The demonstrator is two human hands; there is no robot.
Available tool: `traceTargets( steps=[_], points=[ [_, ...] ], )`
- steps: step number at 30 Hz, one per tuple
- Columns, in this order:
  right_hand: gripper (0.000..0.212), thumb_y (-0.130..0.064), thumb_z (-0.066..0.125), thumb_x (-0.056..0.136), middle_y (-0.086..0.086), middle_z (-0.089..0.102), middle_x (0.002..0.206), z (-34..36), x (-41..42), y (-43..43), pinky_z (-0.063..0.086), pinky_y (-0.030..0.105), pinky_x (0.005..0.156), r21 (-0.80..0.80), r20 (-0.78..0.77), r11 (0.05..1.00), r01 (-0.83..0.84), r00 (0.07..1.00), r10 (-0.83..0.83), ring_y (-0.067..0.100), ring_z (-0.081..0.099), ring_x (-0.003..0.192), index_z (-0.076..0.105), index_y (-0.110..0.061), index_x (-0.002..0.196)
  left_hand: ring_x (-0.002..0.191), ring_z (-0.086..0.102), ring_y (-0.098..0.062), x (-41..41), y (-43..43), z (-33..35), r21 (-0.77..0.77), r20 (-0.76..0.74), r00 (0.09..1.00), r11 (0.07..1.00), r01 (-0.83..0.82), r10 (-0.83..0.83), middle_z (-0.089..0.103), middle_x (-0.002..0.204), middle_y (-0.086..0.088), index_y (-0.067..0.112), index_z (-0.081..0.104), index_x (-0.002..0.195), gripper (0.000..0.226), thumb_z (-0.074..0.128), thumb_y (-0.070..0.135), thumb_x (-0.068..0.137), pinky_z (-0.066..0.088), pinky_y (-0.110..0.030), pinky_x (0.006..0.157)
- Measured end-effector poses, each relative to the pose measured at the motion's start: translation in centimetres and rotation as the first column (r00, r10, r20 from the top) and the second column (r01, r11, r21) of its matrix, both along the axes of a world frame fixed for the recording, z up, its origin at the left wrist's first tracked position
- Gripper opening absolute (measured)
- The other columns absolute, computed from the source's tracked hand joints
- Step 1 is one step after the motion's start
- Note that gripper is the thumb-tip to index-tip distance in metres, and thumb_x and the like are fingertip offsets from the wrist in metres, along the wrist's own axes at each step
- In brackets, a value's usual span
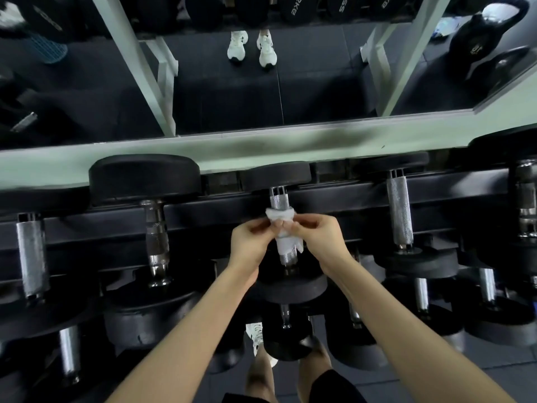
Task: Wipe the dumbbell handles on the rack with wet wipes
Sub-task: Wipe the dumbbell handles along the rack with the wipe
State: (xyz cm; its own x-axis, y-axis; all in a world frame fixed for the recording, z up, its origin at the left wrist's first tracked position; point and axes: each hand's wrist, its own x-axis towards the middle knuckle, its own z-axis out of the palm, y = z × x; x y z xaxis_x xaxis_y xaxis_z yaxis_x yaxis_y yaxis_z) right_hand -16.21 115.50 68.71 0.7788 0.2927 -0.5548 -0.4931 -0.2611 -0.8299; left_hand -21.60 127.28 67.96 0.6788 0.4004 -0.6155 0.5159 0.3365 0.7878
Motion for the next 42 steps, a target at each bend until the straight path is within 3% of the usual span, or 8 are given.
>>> traceTargets(
  steps=[10, 15, 19, 25, 32, 35, 38, 42],
  points=[
    [0.017, -0.015, 0.071, 0.083, -0.011, 0.073, 0.072, -0.2, 0.4, 1.9, 0.054, 0.018, 0.075, 0.051, -0.021, 0.980, 0.191, 0.982, -0.190, 0.002, 0.069, 0.078, 0.070, -0.029, 0.073, 0.079, 0.064, -0.002, 2.0, -0.4, 0.5, -0.069, 0.016, 0.979, 0.977, -0.204, 0.206, 0.069, 0.085, 0.004, 0.005, 0.068, 0.102, 0.025, 0.072, 0.012, 0.079, 0.050, -0.006, 0.066],
    [0.004, -0.012, 0.071, 0.083, -0.001, 0.074, 0.079, -0.1, 2.3, 3.2, 0.054, 0.021, 0.075, 0.035, -0.043, 0.970, 0.241, 0.970, -0.239, 0.009, 0.067, 0.078, 0.074, -0.013, 0.081, 0.087, 0.063, -0.015, 3.9, 0.4, 0.7, -0.053, -0.039, 0.965, 0.964, -0.261, 0.259, 0.069, 0.088, -0.003, 0.001, 0.067, 0.099, 0.025, 0.072, 0.015, 0.080, 0.050, -0.028, 0.088],
    [0.011, -0.022, 0.075, 0.079, -0.005, 0.075, 0.086, -0.9, 0.9, 2.2, 0.053, 0.026, 0.084, -0.012, -0.053, 0.973, 0.232, 0.971, -0.232, 0.009, 0.069, 0.089, 0.074, -0.020, 0.090, 0.068, 0.065, 0.005, 2.5, -0.3, 0.7, -0.049, 0.027, 0.980, 0.980, -0.194, 0.196, 0.070, 0.076, 0.009, 0.007, 0.070, 0.094, 0.014, 0.070, 0.011, 0.081, 0.048, -0.006, 0.062],
    [0.003, -0.014, 0.071, 0.083, -0.003, 0.073, 0.078, -0.1, 1.9, 3.4, 0.053, 0.018, 0.073, 0.026, -0.083, 0.957, 0.288, 0.955, -0.285, 0.012, 0.069, 0.083, 0.073, -0.015, 0.084, 0.063, 0.062, 0.005, 3.4, -1.3, 0.9, -0.047, 0.044, 0.942, 0.943, -0.331, 0.333, 0.068, 0.071, 0.010, 0.015, 0.068, 0.078, 0.008, 0.066, 0.011, 0.085, 0.045, -0.005, 0.057],
    [0.009, -0.055, 0.063, 0.077, -0.018, 0.072, 0.074, -2.1, -0.5, 2.0, 0.040, 0.046, 0.103, -0.119, 0.112, 0.986, 0.119, 0.988, -0.106, 0.016, 0.065, 0.099, 0.067, -0.054, 0.085, 0.081, 0.068, 0.003, 1.2, -1.1, 0.2, -0.038, 0.093, 0.983, 0.987, -0.155, 0.158, 0.072, 0.091, 0.006, 0.012, 0.067, 0.106, 0.020, 0.065, 0.012, 0.086, 0.049, -0.008, 0.068],
    [0.023, -0.048, 0.064, 0.080, -0.017, 0.073, 0.081, -1.4, 0.5, 2.5, 0.039, 0.046, 0.103, -0.205, 0.181, 0.972, 0.118, 0.980, -0.080, 0.011, 0.063, 0.096, 0.074, -0.034, 0.095, 0.074, 0.066, 0.005, 1.7, -0.9, 0.5, 0.001, 0.093, 0.984, 0.989, -0.150, 0.149, 0.070, 0.083, 0.010, 0.016, 0.068, 0.096, 0.010, 0.063, 0.013, 0.088, 0.047, -0.005, 0.065],
    [0.017, -0.042, 0.067, 0.080, -0.017, 0.068, 0.063, -0.5, 2.2, 3.4, 0.045, 0.048, 0.096, -0.236, 0.177, 0.963, 0.131, 0.980, -0.090, 0.014, 0.062, 0.079, 0.074, -0.029, 0.072, 0.071, 0.059, 0.003, 2.8, -0.4, 0.7, 0.062, 0.098, 0.986, 0.988, -0.140, 0.134, 0.067, 0.076, 0.010, 0.021, 0.067, 0.079, 0.010, 0.063, 0.019, 0.088, 0.046, -0.003, 0.063],
    [0.027, -0.039, 0.063, 0.087, -0.006, 0.074, 0.093, -0.2, 1.1, 2.2, 0.038, 0.042, 0.104, -0.274, 0.191, 0.959, 0.067, 0.981, -0.014, 0.010, 0.061, 0.092, 0.072, -0.024, 0.106, 0.090, 0.065, -0.003, 1.8, 0.2, 0.4, 0.057, 0.103, 0.994, 0.998, 0.030, -0.036, 0.070, 0.090, 0.007, 0.017, 0.069, 0.098, 0.014, 0.062, 0.024, 0.088, 0.050, -0.008, 0.075]
  ],
)
